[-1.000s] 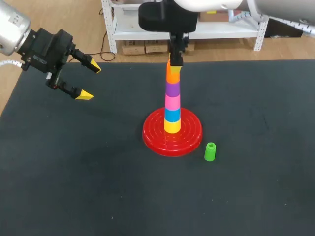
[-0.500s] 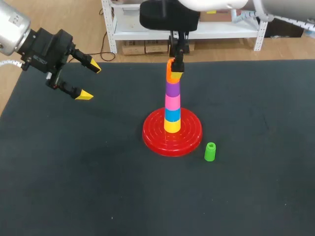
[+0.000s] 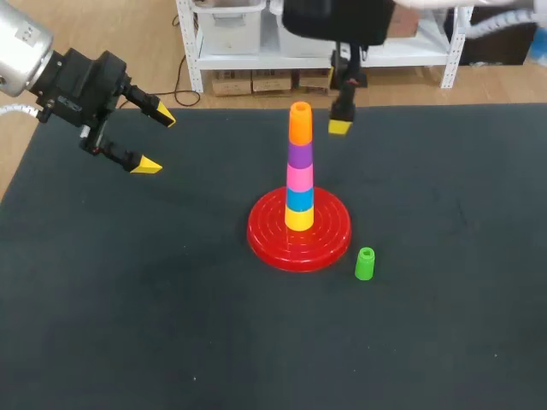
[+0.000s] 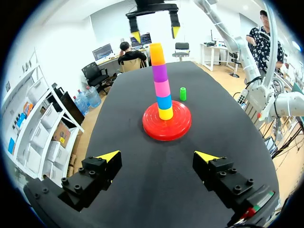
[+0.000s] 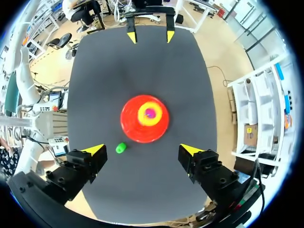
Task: Pick up and stack the cylinders on the red base in this order: pink,purple,orange,green
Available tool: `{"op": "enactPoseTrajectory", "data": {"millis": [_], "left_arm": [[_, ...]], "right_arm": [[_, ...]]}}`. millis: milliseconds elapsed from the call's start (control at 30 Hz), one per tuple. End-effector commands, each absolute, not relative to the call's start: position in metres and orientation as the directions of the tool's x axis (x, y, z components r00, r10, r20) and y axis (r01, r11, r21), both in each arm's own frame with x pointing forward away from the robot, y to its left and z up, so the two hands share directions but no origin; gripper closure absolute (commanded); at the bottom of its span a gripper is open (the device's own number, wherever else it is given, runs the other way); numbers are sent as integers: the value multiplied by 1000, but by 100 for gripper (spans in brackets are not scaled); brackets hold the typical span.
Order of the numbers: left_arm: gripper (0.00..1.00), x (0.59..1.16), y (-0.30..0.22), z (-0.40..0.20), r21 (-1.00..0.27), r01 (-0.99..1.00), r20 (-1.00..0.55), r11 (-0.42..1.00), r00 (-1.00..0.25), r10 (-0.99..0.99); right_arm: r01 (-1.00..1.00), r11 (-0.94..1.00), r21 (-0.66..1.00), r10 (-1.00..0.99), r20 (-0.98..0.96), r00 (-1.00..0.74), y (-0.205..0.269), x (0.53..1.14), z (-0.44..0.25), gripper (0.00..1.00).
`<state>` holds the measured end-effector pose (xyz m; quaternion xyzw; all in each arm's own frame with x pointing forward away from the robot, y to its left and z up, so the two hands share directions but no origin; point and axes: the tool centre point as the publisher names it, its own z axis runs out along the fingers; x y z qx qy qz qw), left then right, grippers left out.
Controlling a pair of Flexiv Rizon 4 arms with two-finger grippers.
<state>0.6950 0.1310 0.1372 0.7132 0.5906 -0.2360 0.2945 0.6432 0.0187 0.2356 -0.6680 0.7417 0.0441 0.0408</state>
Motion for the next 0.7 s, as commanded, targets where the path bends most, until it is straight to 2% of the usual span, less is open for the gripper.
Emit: {"op": "enactPoseTrajectory", "data": {"millis": [33,133,267,533,700], "left_arm": [[0,696,131,137,141,981,-684,-130,191,704],[0,696,131,137,141,981,-684,-130,191,704],[0,696,131,137,141,981,-684,-130,191,704],[0,696,131,137,141,981,-684,-130,191,704],[0,696,131,137,141,981,-684,-130,191,704]], "right_arm": [[-986,147,-72,-974,-187,-132,3,607,211,0],[-983,171,-73,-972,-177,-156,-1,592,187,0],[-981,192,11,-968,-161,-191,-2,571,160,0],[-984,172,47,-981,-78,-176,-1,550,126,0],[-982,186,-9,-982,-43,-186,-7,545,111,0]]}}
